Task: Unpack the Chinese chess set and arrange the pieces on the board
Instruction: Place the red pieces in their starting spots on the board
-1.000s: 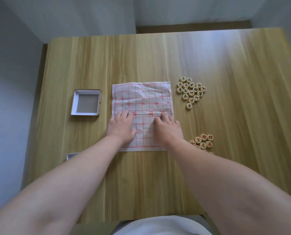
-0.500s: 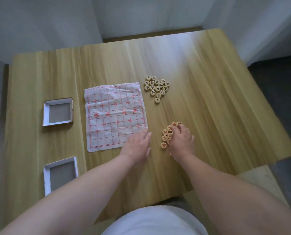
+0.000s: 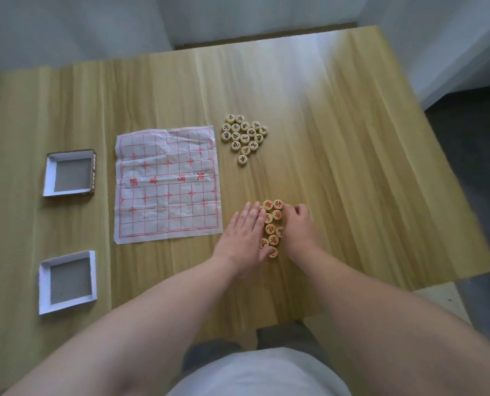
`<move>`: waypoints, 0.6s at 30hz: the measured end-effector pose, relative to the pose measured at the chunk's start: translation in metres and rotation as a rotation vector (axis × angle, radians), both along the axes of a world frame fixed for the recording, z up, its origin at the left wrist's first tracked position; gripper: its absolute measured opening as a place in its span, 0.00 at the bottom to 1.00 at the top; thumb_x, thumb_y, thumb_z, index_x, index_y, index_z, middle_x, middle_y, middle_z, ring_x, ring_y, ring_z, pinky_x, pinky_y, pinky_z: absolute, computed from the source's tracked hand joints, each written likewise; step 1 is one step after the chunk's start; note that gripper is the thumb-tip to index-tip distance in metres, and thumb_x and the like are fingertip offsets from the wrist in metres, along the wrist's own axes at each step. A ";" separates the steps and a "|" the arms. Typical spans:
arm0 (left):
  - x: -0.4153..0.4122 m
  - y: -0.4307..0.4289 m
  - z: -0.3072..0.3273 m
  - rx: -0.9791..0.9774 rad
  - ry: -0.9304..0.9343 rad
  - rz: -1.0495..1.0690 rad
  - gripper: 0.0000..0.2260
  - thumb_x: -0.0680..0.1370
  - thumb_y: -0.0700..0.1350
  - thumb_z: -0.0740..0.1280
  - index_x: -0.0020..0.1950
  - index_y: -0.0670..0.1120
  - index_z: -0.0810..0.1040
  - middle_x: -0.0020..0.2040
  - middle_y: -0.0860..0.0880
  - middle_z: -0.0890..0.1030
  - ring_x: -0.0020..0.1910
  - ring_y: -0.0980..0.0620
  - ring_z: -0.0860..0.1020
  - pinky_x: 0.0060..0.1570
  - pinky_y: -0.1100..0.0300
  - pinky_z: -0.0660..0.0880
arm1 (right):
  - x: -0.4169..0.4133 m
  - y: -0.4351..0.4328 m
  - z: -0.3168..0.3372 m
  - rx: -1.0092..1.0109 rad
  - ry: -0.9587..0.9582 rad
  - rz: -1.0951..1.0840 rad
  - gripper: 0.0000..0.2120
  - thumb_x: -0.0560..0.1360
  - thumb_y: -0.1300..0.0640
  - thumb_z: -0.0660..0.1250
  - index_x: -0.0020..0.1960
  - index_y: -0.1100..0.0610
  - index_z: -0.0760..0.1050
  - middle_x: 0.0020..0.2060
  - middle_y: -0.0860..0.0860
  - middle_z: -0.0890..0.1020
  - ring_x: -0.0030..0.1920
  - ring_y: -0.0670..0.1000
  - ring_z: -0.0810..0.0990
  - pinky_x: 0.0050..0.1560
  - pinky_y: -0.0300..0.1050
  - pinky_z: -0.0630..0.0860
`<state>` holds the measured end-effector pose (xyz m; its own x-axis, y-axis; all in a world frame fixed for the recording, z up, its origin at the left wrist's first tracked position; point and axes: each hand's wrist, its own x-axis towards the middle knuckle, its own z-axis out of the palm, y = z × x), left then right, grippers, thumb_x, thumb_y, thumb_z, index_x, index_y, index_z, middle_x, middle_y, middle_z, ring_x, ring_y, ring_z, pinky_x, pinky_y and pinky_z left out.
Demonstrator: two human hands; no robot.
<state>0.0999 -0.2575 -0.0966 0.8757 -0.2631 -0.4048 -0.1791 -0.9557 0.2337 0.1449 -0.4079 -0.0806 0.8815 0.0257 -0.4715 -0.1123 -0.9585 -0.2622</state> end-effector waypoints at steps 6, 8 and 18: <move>0.015 -0.053 -0.012 0.050 -0.024 0.207 0.39 0.81 0.66 0.45 0.78 0.42 0.30 0.76 0.41 0.26 0.75 0.42 0.25 0.75 0.39 0.34 | 0.048 -0.013 -0.014 0.182 0.098 -0.006 0.28 0.79 0.62 0.60 0.78 0.49 0.64 0.70 0.53 0.67 0.67 0.57 0.73 0.67 0.55 0.72; 0.016 -0.066 -0.018 0.089 -0.035 0.275 0.39 0.81 0.65 0.44 0.77 0.41 0.29 0.76 0.41 0.26 0.74 0.40 0.25 0.74 0.38 0.34 | 0.057 -0.016 -0.019 0.203 0.114 0.034 0.23 0.81 0.60 0.57 0.76 0.50 0.68 0.68 0.53 0.70 0.66 0.57 0.74 0.67 0.52 0.72; -0.009 -0.063 -0.035 0.113 -0.019 0.296 0.32 0.83 0.61 0.39 0.78 0.44 0.29 0.77 0.46 0.26 0.75 0.45 0.26 0.74 0.38 0.35 | 0.043 -0.009 -0.024 0.228 0.114 0.007 0.09 0.81 0.56 0.64 0.59 0.51 0.79 0.54 0.52 0.83 0.54 0.55 0.81 0.55 0.50 0.80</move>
<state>0.0912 -0.3208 -0.1315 0.9153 0.0498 -0.3996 0.1071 -0.9867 0.1222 0.1884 -0.4166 -0.1045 0.8226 0.1486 -0.5489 -0.1471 -0.8767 -0.4579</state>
